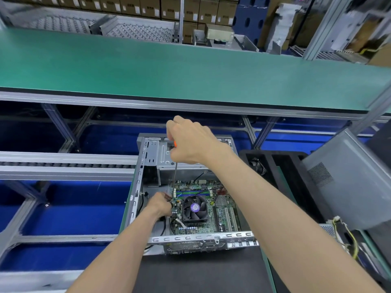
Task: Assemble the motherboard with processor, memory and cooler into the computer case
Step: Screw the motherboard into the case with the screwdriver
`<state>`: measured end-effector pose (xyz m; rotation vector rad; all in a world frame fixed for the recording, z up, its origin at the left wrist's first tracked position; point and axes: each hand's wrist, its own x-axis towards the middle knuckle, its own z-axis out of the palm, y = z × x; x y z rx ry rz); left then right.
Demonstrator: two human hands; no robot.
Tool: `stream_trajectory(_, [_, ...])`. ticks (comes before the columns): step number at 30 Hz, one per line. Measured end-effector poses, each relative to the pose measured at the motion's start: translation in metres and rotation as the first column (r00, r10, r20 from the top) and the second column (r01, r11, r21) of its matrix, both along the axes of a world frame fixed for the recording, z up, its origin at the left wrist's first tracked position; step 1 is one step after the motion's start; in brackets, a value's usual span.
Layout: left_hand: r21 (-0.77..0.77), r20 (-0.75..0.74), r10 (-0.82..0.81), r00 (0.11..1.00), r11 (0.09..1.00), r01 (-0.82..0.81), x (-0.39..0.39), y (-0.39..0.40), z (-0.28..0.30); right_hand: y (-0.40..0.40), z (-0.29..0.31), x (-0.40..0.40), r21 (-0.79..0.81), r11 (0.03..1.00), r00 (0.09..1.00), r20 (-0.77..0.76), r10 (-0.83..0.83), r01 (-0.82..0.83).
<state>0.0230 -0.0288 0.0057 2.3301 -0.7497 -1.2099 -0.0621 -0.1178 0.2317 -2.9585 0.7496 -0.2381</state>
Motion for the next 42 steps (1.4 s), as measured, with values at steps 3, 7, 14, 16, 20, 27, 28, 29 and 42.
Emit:
stream_trajectory(3, [0.008,-0.007,-0.006,1.0,1.0,0.006,0.001,0.0,0.0,-0.001,-0.003,0.0,-0.008,1.0,1.0,0.007,-0.017,0.017])
stream_trajectory(7, [0.023,-0.014,-0.032,0.999,0.999,0.032,0.002,-0.001,0.0,-0.003,-0.007,0.002,-0.239,0.968,0.996,-0.007,-0.084,0.08])
stream_trajectory(14, [0.028,-0.009,-0.029,1.0,0.999,0.029,0.002,-0.001,0.0,0.0,-0.004,0.005,-0.031,1.0,1.0,0.003,0.0,0.0])
stream_trajectory(16, [0.031,0.004,-0.037,0.999,0.999,0.037,0.002,-0.002,0.0,0.0,-0.008,0.007,-0.209,0.975,0.997,0.013,-0.074,0.075])
stream_trajectory(20, [0.023,0.004,-0.034,0.999,0.999,0.034,0.001,-0.002,0.0,-0.001,-0.003,0.005,-0.109,0.994,1.0,-0.005,-0.012,0.011])
stream_trajectory(27, [0.014,0.019,-0.027,0.999,1.0,0.027,0.002,-0.001,0.0,0.004,-0.007,0.007,-0.221,0.974,0.999,0.005,-0.053,0.052])
stream_trajectory(28, [0.016,0.02,-0.027,0.999,1.0,0.027,0.002,-0.001,0.001,0.003,-0.008,0.008,-0.278,0.957,0.997,0.005,-0.079,0.077])
stream_trajectory(29, [0.016,0.02,-0.028,0.999,0.999,0.028,0.002,-0.001,0.001,0.002,-0.008,0.008,-0.3,0.95,0.996,0.001,-0.084,0.081])
stream_trajectory(42, [0.008,0.023,-0.041,0.999,0.999,0.041,0.003,-0.001,-0.001,0.0,-0.002,0.004,-0.18,0.983,0.999,-0.023,-0.045,0.04])
